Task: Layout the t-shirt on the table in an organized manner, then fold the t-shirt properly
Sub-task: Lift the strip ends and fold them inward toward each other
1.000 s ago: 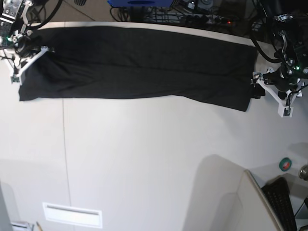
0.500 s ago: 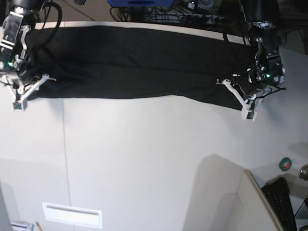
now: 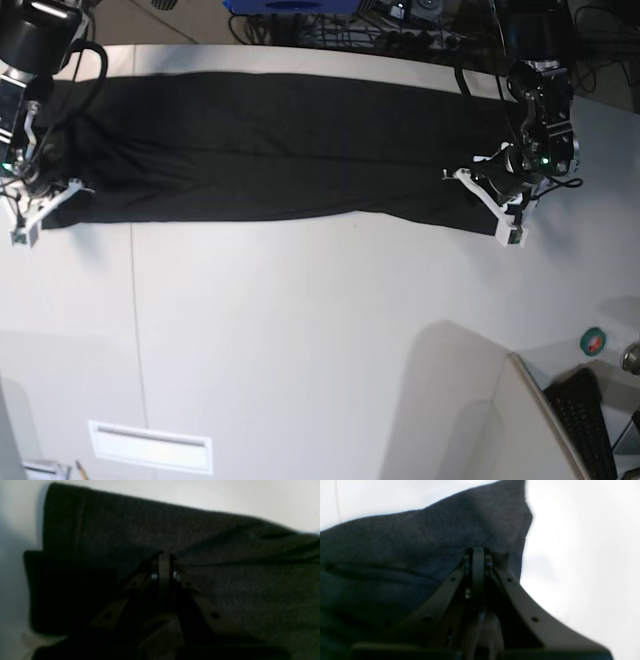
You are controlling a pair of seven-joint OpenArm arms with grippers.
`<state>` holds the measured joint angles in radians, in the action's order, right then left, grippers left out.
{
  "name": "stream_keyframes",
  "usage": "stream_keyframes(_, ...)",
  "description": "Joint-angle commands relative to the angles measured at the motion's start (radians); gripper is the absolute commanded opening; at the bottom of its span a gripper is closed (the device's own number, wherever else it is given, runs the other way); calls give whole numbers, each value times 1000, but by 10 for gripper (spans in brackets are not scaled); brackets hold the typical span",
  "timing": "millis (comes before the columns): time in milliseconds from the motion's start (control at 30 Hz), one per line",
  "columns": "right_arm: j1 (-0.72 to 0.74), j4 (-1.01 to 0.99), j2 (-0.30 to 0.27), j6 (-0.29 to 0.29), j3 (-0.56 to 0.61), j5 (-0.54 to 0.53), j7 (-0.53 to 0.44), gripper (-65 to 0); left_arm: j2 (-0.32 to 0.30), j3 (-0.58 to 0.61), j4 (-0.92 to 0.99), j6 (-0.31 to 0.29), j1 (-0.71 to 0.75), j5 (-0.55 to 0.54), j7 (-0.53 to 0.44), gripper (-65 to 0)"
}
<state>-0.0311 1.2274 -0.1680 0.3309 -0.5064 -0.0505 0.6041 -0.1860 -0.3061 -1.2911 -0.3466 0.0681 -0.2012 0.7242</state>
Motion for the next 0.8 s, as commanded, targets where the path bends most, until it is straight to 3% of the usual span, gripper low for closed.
stream_keyframes(0,-16,68,-17,1,-4,-9,12,-650,-14,-6,-51,-1,-7,-7,-21,-650)
stream_keyframes(67,-72,180,9,1,-1,-9,76,-650,-14,-6,-104,-1,-4,-2,-18,-650)
stream_keyframes(200,-168,300,69,-2,-1,-9,90,-650,-14,-6,-134,-1,-3,-2,-16,-650)
stream_keyframes(433,-226,237,80,-3,-5,-9,87,-650,-37,-6,-127,-1,-4,-2,-16,-650)
stream_keyframes(633,-309,447,135,-2,-8,-9,93,-650,-53,-6,-132,-1,9,-10,-16,-650)
stream_keyframes(767,-304,415,137,-5,-1,-9,89,-650,-50,-6,-135,-1,23,-11,-16,-650)
